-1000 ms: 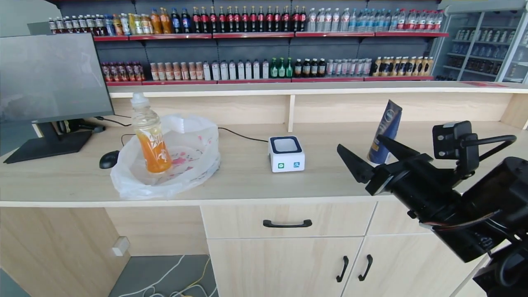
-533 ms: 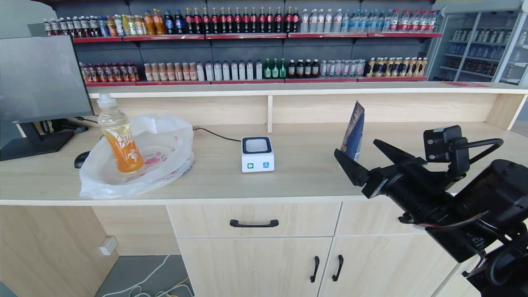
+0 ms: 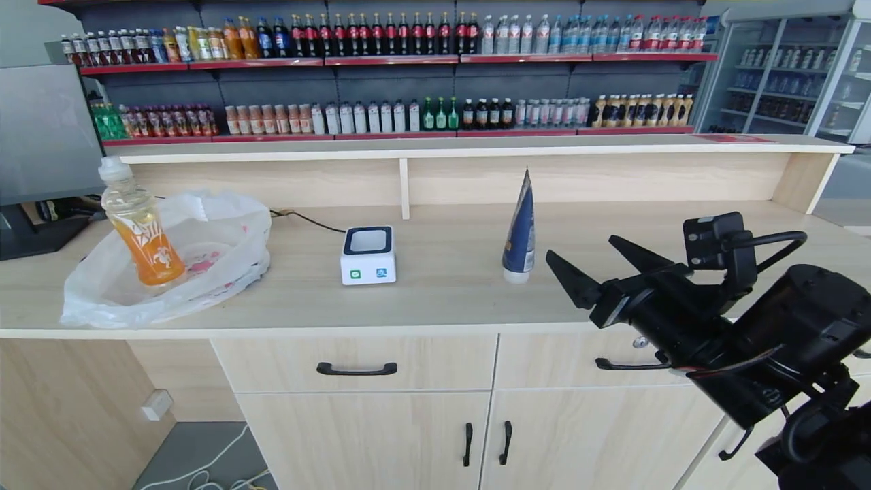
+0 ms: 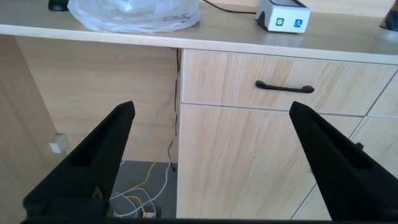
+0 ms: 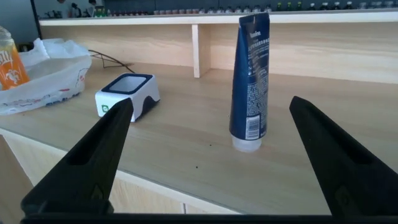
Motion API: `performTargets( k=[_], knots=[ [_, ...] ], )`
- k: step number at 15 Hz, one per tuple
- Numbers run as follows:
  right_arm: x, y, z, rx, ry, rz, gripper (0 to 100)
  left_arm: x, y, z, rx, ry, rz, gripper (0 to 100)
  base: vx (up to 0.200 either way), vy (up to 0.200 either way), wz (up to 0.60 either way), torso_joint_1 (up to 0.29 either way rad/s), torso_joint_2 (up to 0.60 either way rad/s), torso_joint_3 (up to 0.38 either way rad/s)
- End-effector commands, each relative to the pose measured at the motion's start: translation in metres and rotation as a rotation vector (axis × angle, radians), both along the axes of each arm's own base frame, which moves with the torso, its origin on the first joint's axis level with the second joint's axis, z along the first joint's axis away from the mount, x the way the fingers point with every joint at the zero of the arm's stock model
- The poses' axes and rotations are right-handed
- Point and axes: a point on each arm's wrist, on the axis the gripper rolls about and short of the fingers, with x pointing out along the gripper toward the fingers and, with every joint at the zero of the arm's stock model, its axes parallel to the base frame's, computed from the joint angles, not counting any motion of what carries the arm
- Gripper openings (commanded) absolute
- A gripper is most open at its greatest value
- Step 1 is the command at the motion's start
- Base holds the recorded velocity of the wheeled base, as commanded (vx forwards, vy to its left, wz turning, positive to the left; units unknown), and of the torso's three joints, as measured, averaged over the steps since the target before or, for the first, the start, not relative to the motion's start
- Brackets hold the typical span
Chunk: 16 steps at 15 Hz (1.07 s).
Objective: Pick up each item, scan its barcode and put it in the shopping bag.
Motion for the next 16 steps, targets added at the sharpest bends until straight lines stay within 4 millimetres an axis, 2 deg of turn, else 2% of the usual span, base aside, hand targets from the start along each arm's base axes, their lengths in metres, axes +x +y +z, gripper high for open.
performTargets(
  k=[1, 3, 9, 13, 16],
  knots=[
    [0.0, 0.0, -0.002, -0.005, 0.007, -0.002, 100, 0.0, 0.0, 0.0, 0.001, 0.001, 0.0, 100, 0.0, 0.0, 0.0, 0.0, 0.0, 0.0],
    [0.001, 0.0, -0.002, -0.004, 0.004, -0.002, 100, 0.0, 0.0, 0.0, 0.002, 0.0, -0.002, 100, 0.0, 0.0, 0.0, 0.0, 0.0, 0.0],
    [0.0, -0.001, -0.003, -0.006, 0.008, -0.002, 100, 0.0, 0.0, 0.0, 0.001, 0.001, 0.0, 100, 0.2, 0.0, 0.0, 0.002, 0.0, 0.005],
    [0.003, 0.001, -0.004, -0.005, 0.01, -0.001, 100, 0.0, 0.0, 0.0, 0.007, 0.0, -0.003, 100, 0.0, 0.0, 0.0, 0.0, 0.0, 0.0],
    [0.018, 0.009, 0.003, 0.018, -0.028, -0.001, 100, 0.0, 0.0, 0.0, 0.006, 0.0, -0.002, 100, 0.0, 0.0, 0.0, 0.0, 0.0, 0.0]
  ],
)
